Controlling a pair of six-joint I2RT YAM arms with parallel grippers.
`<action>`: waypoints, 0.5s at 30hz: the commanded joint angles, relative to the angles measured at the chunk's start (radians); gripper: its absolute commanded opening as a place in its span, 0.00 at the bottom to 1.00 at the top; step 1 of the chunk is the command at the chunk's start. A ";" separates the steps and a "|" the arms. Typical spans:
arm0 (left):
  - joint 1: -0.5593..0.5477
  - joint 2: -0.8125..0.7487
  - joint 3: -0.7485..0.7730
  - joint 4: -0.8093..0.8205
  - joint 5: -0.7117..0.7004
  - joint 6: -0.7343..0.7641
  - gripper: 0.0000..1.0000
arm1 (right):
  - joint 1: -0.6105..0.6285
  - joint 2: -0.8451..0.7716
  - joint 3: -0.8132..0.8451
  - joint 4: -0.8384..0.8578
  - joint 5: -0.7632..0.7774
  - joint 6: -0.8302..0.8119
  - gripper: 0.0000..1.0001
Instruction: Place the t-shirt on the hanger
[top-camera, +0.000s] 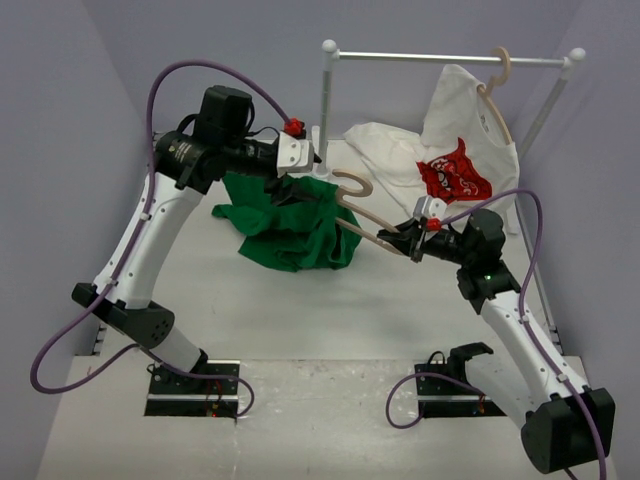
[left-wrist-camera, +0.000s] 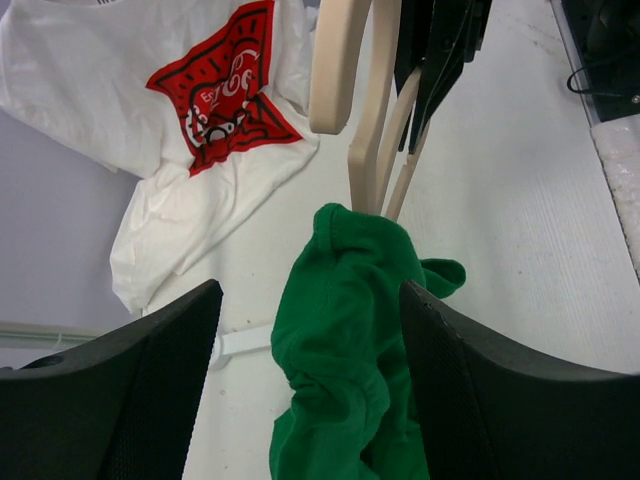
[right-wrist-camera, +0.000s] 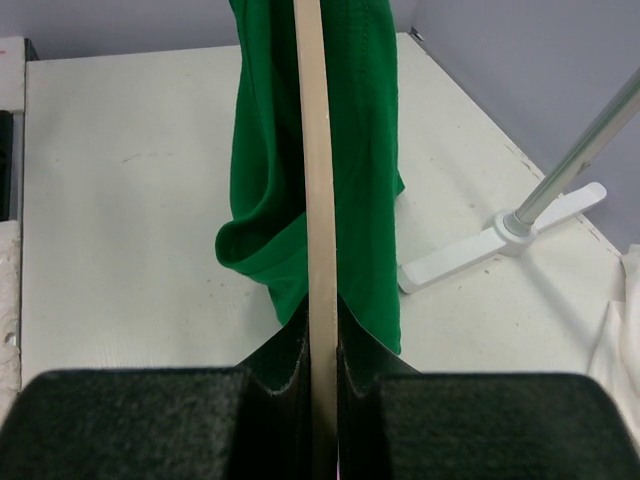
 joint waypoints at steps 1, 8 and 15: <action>0.000 -0.010 0.006 -0.038 -0.016 0.017 0.73 | -0.011 -0.015 0.058 -0.010 -0.052 -0.055 0.00; -0.035 -0.012 -0.105 0.028 -0.206 -0.030 0.60 | -0.014 -0.033 0.066 -0.015 -0.044 -0.068 0.00; -0.059 -0.022 -0.139 0.036 -0.220 -0.005 0.14 | -0.014 -0.042 0.064 -0.019 -0.012 -0.075 0.00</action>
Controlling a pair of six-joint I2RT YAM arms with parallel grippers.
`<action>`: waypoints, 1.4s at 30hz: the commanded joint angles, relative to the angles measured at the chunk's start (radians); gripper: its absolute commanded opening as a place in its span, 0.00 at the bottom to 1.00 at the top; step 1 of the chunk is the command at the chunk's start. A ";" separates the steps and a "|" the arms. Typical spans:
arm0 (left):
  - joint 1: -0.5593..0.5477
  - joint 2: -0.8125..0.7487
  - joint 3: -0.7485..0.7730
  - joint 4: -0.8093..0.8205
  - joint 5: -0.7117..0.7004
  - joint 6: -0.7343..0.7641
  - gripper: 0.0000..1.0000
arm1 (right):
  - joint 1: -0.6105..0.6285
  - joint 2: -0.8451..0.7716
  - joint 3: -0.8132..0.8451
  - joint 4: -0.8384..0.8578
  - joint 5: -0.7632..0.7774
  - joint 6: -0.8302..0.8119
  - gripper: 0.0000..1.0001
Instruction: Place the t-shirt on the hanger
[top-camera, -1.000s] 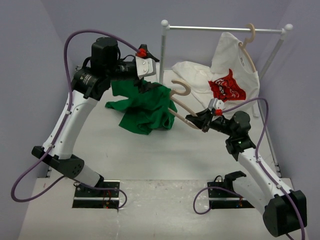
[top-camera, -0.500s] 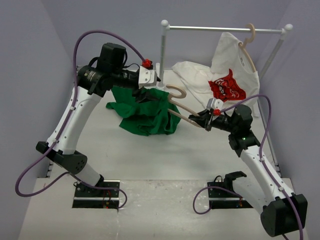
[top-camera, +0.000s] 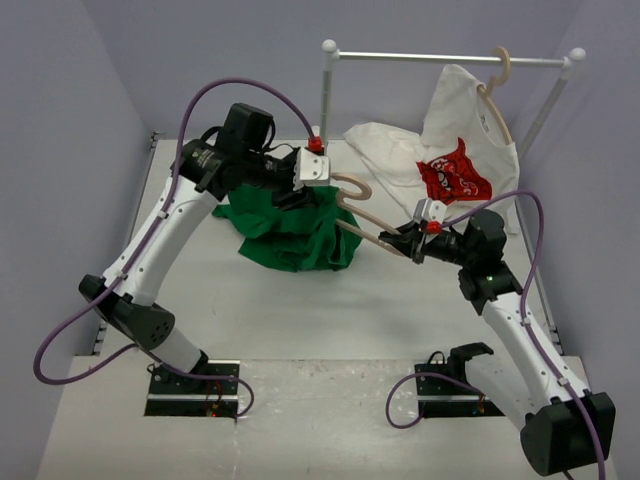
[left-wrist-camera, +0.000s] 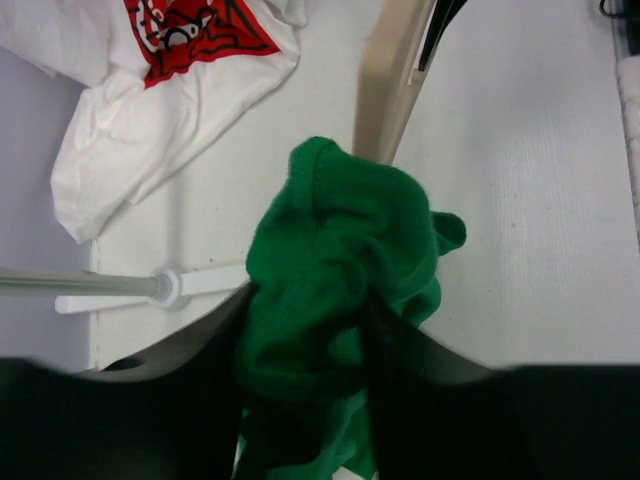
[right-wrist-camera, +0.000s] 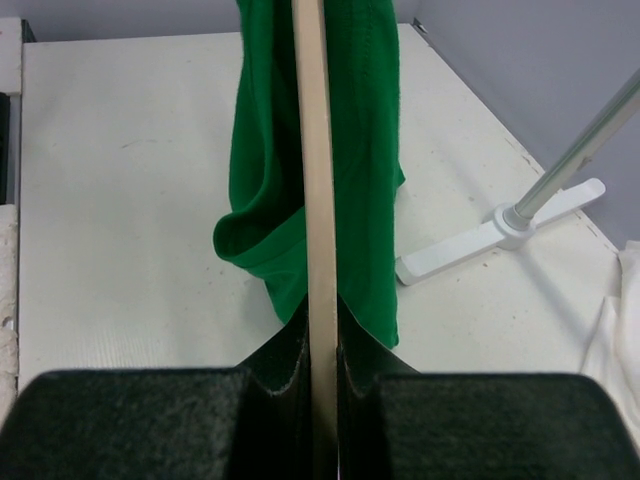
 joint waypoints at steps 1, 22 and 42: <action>-0.008 -0.027 -0.015 0.036 -0.025 0.013 0.00 | -0.005 -0.024 0.057 0.044 -0.001 -0.020 0.00; -0.003 -0.066 -0.026 0.195 -0.105 -0.067 0.91 | -0.005 0.020 0.077 0.050 -0.029 0.032 0.00; -0.004 -0.047 -0.006 0.085 -0.045 -0.025 0.56 | -0.005 0.024 0.115 -0.046 0.000 -0.035 0.00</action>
